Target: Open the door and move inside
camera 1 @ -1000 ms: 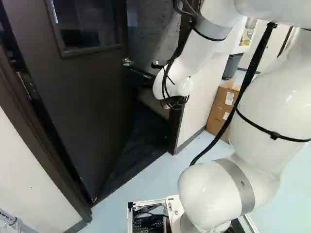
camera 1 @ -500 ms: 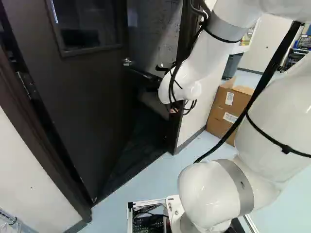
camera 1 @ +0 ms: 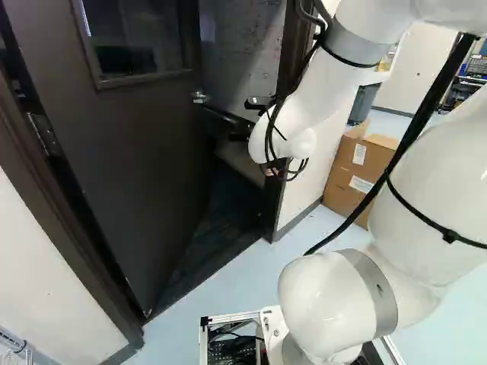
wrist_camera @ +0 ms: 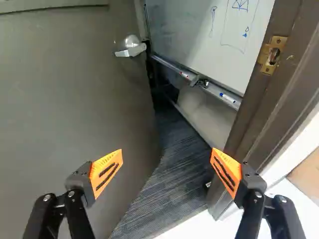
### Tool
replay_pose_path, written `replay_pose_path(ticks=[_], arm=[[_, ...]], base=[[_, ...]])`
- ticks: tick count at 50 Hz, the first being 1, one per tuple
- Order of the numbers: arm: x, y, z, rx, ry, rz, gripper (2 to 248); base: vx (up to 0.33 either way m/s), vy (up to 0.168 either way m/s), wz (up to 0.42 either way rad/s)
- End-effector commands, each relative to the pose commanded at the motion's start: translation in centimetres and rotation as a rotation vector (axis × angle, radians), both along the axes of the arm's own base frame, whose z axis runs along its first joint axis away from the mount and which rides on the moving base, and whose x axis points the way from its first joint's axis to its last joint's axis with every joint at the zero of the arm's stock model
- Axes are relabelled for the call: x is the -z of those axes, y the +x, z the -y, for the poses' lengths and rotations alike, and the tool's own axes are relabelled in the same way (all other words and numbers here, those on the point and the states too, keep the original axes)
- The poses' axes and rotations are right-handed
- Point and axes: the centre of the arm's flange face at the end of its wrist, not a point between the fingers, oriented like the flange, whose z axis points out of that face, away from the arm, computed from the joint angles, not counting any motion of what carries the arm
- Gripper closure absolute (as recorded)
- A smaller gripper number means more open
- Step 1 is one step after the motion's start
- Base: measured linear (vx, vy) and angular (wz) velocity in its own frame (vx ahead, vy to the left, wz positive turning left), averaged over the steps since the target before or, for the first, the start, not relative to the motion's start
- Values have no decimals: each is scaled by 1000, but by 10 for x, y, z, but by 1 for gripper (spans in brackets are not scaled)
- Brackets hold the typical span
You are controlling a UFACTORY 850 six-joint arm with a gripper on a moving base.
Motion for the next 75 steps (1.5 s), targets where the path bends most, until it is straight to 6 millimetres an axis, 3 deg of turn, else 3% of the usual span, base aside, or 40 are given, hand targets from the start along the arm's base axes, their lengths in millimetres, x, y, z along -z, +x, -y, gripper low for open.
replay_pose_path(ticks=[22,75], arm=[[-3,-21,-1,-9,13,56,3],[-3,-22,-1,-9,13,56,3]], base=[[0,0,0],[0,0,0]])
